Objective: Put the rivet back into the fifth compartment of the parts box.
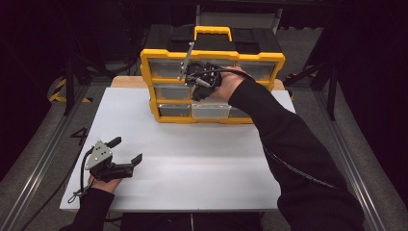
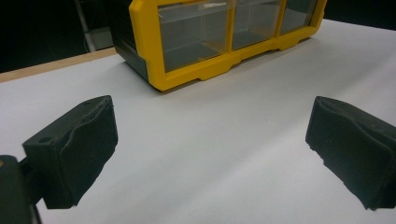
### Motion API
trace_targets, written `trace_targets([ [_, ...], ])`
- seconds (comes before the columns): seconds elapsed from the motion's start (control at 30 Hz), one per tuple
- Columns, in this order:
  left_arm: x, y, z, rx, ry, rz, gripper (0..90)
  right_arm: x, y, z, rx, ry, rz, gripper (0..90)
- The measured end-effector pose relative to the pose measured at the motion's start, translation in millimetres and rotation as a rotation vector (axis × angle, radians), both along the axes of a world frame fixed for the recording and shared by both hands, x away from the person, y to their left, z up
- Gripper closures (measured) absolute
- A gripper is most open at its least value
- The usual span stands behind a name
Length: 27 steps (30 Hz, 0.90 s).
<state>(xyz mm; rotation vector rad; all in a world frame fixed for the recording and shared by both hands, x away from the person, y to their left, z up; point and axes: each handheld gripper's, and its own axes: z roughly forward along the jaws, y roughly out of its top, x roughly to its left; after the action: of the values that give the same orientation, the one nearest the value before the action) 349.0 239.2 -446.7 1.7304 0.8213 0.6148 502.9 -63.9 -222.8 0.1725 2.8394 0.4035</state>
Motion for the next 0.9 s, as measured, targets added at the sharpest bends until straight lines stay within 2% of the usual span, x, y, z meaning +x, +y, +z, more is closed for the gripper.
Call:
trace_targets([
  [0.2, 0.0, 0.6, 0.2, 0.002, 0.000, -0.001, 3.2, 19.0, -8.1, -4.3, 0.003, 0.010, -0.048, 80.9],
  [0.3, 0.1, 0.2, 0.0, 0.003, 0.000, -0.001, 3.1, 25.0, -10.4, -7.6, -0.015, 0.011, -0.069, 80.9],
  [0.57, -0.1, 0.2, 0.2, 0.006, 0.001, 0.000, 3.1, 35.7, -12.5, -24.0, -0.051, 0.038, -0.077, 80.9],
  [0.67, -0.1, 0.0, 0.0, 0.001, -0.001, 0.000, 3.1, 36.7, -12.7, -29.3, -0.063, 0.054, -0.098, 80.9],
  [0.9, 0.1, 0.3, 0.1, 0.004, -0.001, -0.001, 3.1, 40.7, -12.5, -44.9, -0.080, 0.083, -0.080, 80.9],
])
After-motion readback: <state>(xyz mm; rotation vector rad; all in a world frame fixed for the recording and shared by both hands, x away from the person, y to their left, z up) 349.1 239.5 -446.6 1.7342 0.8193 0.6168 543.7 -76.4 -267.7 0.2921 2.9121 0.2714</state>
